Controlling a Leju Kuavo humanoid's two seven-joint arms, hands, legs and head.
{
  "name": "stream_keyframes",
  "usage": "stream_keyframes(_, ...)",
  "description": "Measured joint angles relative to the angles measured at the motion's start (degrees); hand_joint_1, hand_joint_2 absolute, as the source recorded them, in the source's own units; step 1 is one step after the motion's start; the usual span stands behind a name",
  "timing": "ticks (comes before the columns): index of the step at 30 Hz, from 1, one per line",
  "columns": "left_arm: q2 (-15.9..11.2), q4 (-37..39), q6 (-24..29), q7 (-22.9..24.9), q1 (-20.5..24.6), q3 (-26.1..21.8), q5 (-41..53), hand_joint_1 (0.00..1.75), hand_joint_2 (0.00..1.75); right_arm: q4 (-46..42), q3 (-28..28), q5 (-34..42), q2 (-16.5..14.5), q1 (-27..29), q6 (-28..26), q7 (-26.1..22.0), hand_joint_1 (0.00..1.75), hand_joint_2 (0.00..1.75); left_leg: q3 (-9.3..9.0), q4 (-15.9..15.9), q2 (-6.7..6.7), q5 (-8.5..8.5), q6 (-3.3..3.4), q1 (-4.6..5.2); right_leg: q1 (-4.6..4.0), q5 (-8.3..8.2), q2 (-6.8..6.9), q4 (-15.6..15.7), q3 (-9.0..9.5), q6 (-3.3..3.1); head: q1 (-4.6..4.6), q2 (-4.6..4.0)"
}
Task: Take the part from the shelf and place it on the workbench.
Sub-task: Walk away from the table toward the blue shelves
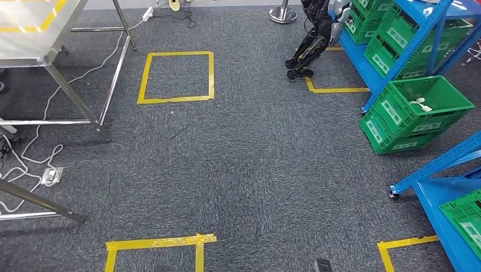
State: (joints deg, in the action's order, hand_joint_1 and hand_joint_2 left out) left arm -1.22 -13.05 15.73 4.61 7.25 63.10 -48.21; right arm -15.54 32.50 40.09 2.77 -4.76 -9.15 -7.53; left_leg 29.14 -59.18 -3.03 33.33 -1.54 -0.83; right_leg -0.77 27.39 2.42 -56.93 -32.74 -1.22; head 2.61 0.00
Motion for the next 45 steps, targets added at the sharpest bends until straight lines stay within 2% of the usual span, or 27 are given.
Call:
stream_keyframes(2, 0.0, 0.0, 0.2, -0.2, -0.1, 0.0, 0.1, 0.00, 0.00, 0.1, 0.1, 0.4, 0.0, -0.2, 0.2, 0.7, 0.00, 0.00, 3.03, -5.8, 3.40, 2.60, -0.22, -0.13, 0.19, -0.06, -1.19, 0.5, 0.57, -0.42, -0.45, 0.00)
stream_keyframes(4, 0.0, 0.0, 0.4, 0.1, -0.4, 0.0, 0.2, 0.00, 0.00, 0.2, 0.3, 0.7, 0.0, -0.5, 0.3, 1.1, 0.00, 0.00, 7.39, -12.7, 3.76, 4.65, -0.42, -0.17, 0.16, 0.15, -2.74, 0.4, 0.77, -0.70, -0.85, 0.00)
stream_keyframes(5, 0.0, 0.0, 0.4, 0.4, -0.5, 0.0, 0.3, 0.00, 0.00, 0.3, 0.4, 0.9, 0.0, -0.4, 0.3, 1.3, 0.00, 0.00, 8.74, -14.0, 3.61, 4.24, -0.52, -0.19, 0.15, 0.32, -3.61, 0.4, 0.95, -0.72, -1.00, 0.00)
stream_keyframes(7, -0.2, 0.0, 0.4, 0.9, -0.6, 0.0, 0.4, 0.00, 0.00, 0.4, 0.4, 1.3, 0.0, -0.2, 0.4, 1.3, 0.00, 0.00, 8.48, -11.0, 3.88, 0.32, -0.66, -0.26, 0.31, 0.84, -5.34, 0.0, 1.40, -0.47, -1.25, 0.00)
stream_keyframes(9, -0.3, 0.0, 0.3, 1.2, -0.6, 0.0, 0.6, 0.00, 0.00, 0.5, 0.5, 1.6, 0.0, -0.2, 0.4, 1.3, 0.00, 0.00, 6.18, -4.5, 6.81, -3.64, -0.75, -0.66, 0.53, 1.68, -7.03, -0.9, 1.44, 0.15, -1.83, 0.00)
stream_keyframes(11, -0.4, 0.0, 0.3, 1.3, -0.6, 0.0, 0.7, 0.00, 0.00, 0.6, 0.5, 1.8, 0.0, -0.4, 0.4, 1.2, 0.00, 0.00, 4.78, -1.3, 8.76, -4.22, -0.50, -0.85, 0.72, 2.23, -8.50, -1.7, 0.97, 0.88, -2.17, 0.00)
stream_keyframes(13, -0.4, 0.0, 0.2, 1.5, -0.6, 0.0, 0.9, 0.00, 0.00, 0.6, 0.5, 2.1, 0.0, -0.4, 0.4, 1.0, 0.00, 0.00, 4.43, -0.9, 7.47, -3.76, 0.12, -0.68, 0.99, 2.30, -9.89, -1.8, 0.59, 1.48, -2.02, 0.00)
stream_keyframes(15, -0.5, 0.0, 0.1, 1.7, -0.5, 0.0, 1.0, 0.00, 0.00, 0.7, 0.5, 2.4, -0.1, -0.2, 0.4, 0.6, 0.00, 0.00, 4.05, -0.5, 5.77, -3.63, 0.72, -0.66, 0.97, 3.15, -8.38, -3.1, -0.14, 2.05, -1.62, 0.00)
stream_keyframes(18, -0.7, 0.0, -0.1, 1.8, -0.6, 0.0, 1.2, 0.00, 0.00, 0.7, 0.6, 2.7, -0.3, -0.5, 0.5, 0.1, 0.00, 0.00, 3.48, -0.4, 2.56, -3.12, 1.45, -0.36, 0.99, 7.21, -3.78, -11.7, -4.72, 2.85, -0.31, 0.00)
stream_keyframes(20, -0.8, 0.0, -0.1, 1.9, -0.7, 0.0, 1.3, 0.00, 0.00, 0.7, 0.7, 2.8, -0.5, -0.3, 0.5, -0.1, 0.00, 0.00, 3.10, -0.4, 0.61, -2.60, 1.52, -0.19, 1.21, 7.97, -2.92, -16.1, -7.32, 3.06, -0.04, 0.00)
stream_keyframes(21, -0.9, 0.0, -0.1, 2.0, -0.6, 0.0, 1.3, 0.00, 0.00, 0.8, 0.8, 2.9, -0.6, -0.1, 0.6, -0.2, 0.00, 0.00, 2.83, -0.4, -0.14, -2.33, 1.46, -0.16, 1.26, 6.86, -2.68, -15.7, -7.29, 3.02, 0.03, 0.00)
stream_keyframes(22, -0.9, 0.0, -0.1, 2.1, -0.6, 0.0, 1.3, 0.00, 0.00, 0.8, 0.8, 2.9, -0.7, 0.2, 0.6, -0.2, 0.00, 0.00, 2.46, -0.4, -0.79, -2.04, 1.36, -0.15, 1.26, 4.88, -2.31, -13.4, -6.26, 2.85, 0.12, 0.00)
stream_keyframes(24, -1.0, 0.0, -0.3, 2.1, -0.4, 0.0, 1.0, 0.00, 0.00, 0.9, 1.0, 2.7, -0.8, 0.3, 0.4, -0.2, 0.00, 0.00, 1.79, -0.3, -1.85, -1.52, 1.05, -0.09, 0.80, 1.49, -0.23, -6.9, -3.23, 2.16, 0.26, 0.00)
stream_keyframes(26, -1.0, 0.0, -0.6, 2.0, -0.3, 0.0, 0.5, 0.00, 0.00, 0.9, 1.4, 2.2, -1.0, 0.0, -0.1, 0.0, 0.00, 0.00, 1.48, -0.2, -2.77, -1.17, 0.52, 0.04, 0.07, 0.98, 1.57, -3.2, -1.54, 1.27, 0.30, 0.00)
stream_keyframes(28, -1.1, 0.0, -0.8, 2.0, -0.2, 0.0, 0.2, 0.00, 0.00, 1.0, 1.8, 1.9, -1.2, -0.2, -0.4, 0.3, 0.00, 0.00, 1.09, 0.0, -3.76, -0.94, -0.11, 0.03, -0.31, 1.46, 1.10, -2.4, -1.23, 0.60, 0.19, 0.00)
stream_keyframes(29, -1.1, 0.0, -0.9, 1.9, -0.1, 0.0, 0.1, 0.00, 0.00, 1.0, 1.9, 1.9, -1.3, 0.0, -0.5, 0.4, 0.00, 0.00, 0.83, -0.1, -3.05, -0.66, -0.44, -0.10, -0.25, 1.37, 0.61, -2.1, -0.98, 0.36, 0.13, 0.00)
stream_keyframes(31, -1.2, 0.0, -1.1, 1.9, 0.0, 0.0, -0.2, 0.00, 0.00, 1.1, 2.1, 1.6, -1.5, -0.1, -0.9, 0.6, 0.00, 0.00, 1.59, -2.3, 0.53, 0.87, -0.89, -0.30, 0.11, 1.12, -0.42, -1.2, -0.23, -0.18, -0.02, 0.00)
stream_keyframes(32, -1.3, 0.0, -1.3, 1.9, 0.0, 0.0, -0.5, 0.00, 0.00, 1.2, 2.3, 1.3, -1.7, -0.2, -1.1, 0.8, 0.00, 0.00, 3.03, -5.0, 2.62, 2.21, -1.00, -0.36, 0.27, 1.04, -0.98, -0.9, 0.05, -0.41, -0.26, 0.00)
stream_keyframes(33, -1.5, 0.0, -1.6, 2.0, -0.2, 0.0, -0.8, 0.00, 0.00, 1.2, 2.6, 1.0, -1.9, -0.4, -1.3, 0.9, 0.00, 0.00, 5.11, -8.6, 3.55, 3.61, -1.02, -0.33, 0.31, 1.07, -1.73, -0.9, 0.20, -0.60, -0.60, 0.00)
stream_keyframes(35, -1.9, 0.1, -2.2, 2.4, -0.5, 0.0, -1.3, 0.00, 0.00, 1.2, 3.2, 0.4, -2.6, -0.6, -1.6, 1.1, 0.00, 0.00, 8.98, -14.2, 3.60, 4.66, -1.10, -0.26, 0.24, 1.26, -3.45, -0.9, 0.48, -0.83, -1.17, 0.00)
stream_keyframes(36, -2.0, 0.1, -2.3, 2.6, -0.7, 0.0, -1.4, 0.00, 0.00, 1.2, 3.6, 0.3, -3.0, -0.5, -1.7, 1.1, 0.00, 0.00, 9.82, -14.6, 3.52, 3.58, -1.11, -0.25, 0.21, 1.41, -4.37, -0.9, 0.72, -0.85, -1.40, 0.00)
stream_keyframes(38, -2.2, 0.1, -2.4, 2.6, -0.7, 0.0, -1.4, 0.00, 0.00, 1.3, 4.2, 0.2, -3.5, -0.3, -1.8, 1.1, 0.00, 0.00, 8.59, -9.6, 4.42, -1.12, -1.05, -0.32, 0.33, 1.86, -6.09, -1.1, 1.30, -0.61, -1.87, 0.00)
stream_keyframes(39, -2.3, 0.2, -2.4, 2.4, -0.7, -0.1, -1.4, 0.00, 0.00, 1.3, 4.4, 0.2, -3.7, -0.3, -1.8, 1.0, 0.00, 0.00, 7.39, -6.4, 6.23, -3.06, -0.94, -0.50, 0.37, 2.17, -6.88, -1.3, 1.45, -0.33, -2.16, 0.00)
stream_keyframes(41, -2.4, 0.2, -2.3, 1.8, -0.7, -0.1, -1.4, 0.00, 0.00, 1.4, 4.7, 0.3, -3.8, -0.5, -1.8, 1.0, 0.00, 0.00, 5.32, -1.6, 9.12, -4.37, -0.58, -0.77, 0.62, 2.68, -8.45, -1.7, 1.37, 0.40, -2.47, 0.00)
stream_keyframes(42, -2.5, 0.2, -2.2, 1.6, -0.7, -0.1, -1.4, 0.00, 0.00, 1.4, 4.9, 0.3, -3.9, -0.5, -1.7, 0.9, 0.00, 0.00, 4.90, -1.0, 9.56, -3.93, -0.28, -0.74, 0.78, 2.75, -9.24, -1.8, 1.16, 0.80, -2.50, 0.00)
stream_keyframes(44, -2.5, 0.3, -2.2, 1.3, -0.7, -0.1, -1.3, 0.00, 0.00, 1.5, 5.1, 0.5, -3.8, -0.5, -1.7, 0.9, 0.00, 0.00, 4.33, -0.4, 7.90, -3.75, 0.38, -0.59, 1.10, 2.72, -10.35, -1.7, 0.88, 1.45, -2.43, 0.00)
stream_keyframes(45, -2.5, 0.3, -2.1, 1.2, -0.7, -0.1, -1.3, 0.00, 0.00, 1.5, 5.2, 0.5, -3.8, -0.5, -1.7, 0.9, 0.00, 0.00, 4.07, -0.2, 6.99, -3.70, 0.70, -0.63, 1.06, 2.92, -9.67, -1.9, 0.70, 1.74, -2.31, 0.00)
